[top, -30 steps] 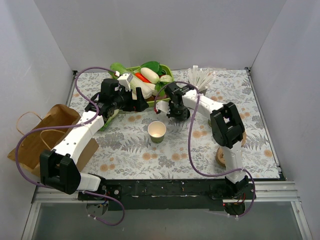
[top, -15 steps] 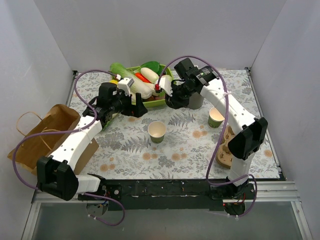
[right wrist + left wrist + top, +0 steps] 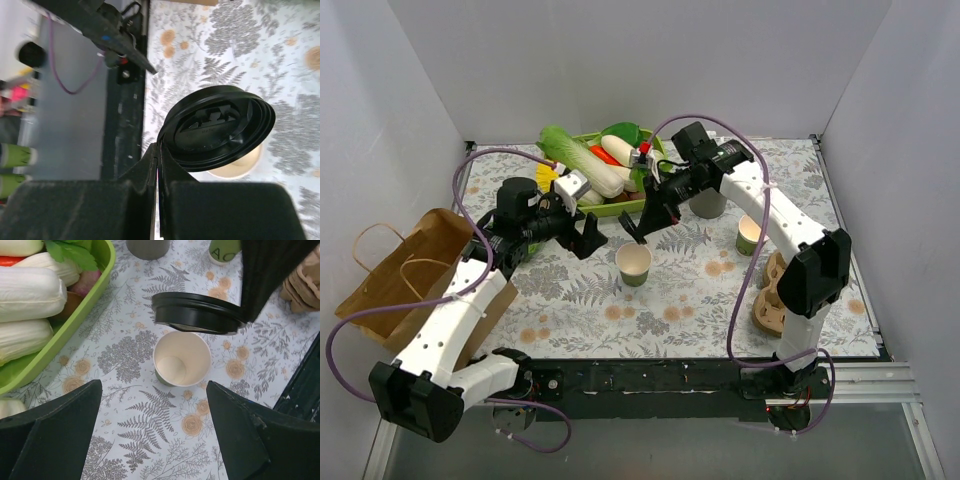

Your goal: Pack the takeout coffee

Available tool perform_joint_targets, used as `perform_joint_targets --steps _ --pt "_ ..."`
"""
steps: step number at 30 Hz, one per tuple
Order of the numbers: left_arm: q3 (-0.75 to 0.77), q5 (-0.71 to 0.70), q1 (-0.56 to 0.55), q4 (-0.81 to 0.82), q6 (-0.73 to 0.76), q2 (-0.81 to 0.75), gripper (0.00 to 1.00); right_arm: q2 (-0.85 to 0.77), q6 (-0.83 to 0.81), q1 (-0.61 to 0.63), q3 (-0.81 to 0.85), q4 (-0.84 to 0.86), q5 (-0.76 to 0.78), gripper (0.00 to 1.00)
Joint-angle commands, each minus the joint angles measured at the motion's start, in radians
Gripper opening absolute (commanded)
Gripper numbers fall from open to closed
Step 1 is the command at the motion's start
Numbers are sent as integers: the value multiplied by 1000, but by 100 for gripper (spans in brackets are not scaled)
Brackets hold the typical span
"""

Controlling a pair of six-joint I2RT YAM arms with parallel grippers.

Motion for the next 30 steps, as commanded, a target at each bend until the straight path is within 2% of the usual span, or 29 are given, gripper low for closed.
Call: perform_joint_targets --steps 1,7,13,30 --pt "-16 68 -28 -84 115 -27 87 71 226 -36 -61 141 -235 1" --pt "-36 101 -50 -84 129 -6 87 129 372 -63 -146 253 -342 1" --pt "-66 75 -56 -29 135 23 86 149 423 -66 -195 295 -388 1" --pt "-143 124 -58 183 87 122 84 130 503 -86 -295 341 -335 1"
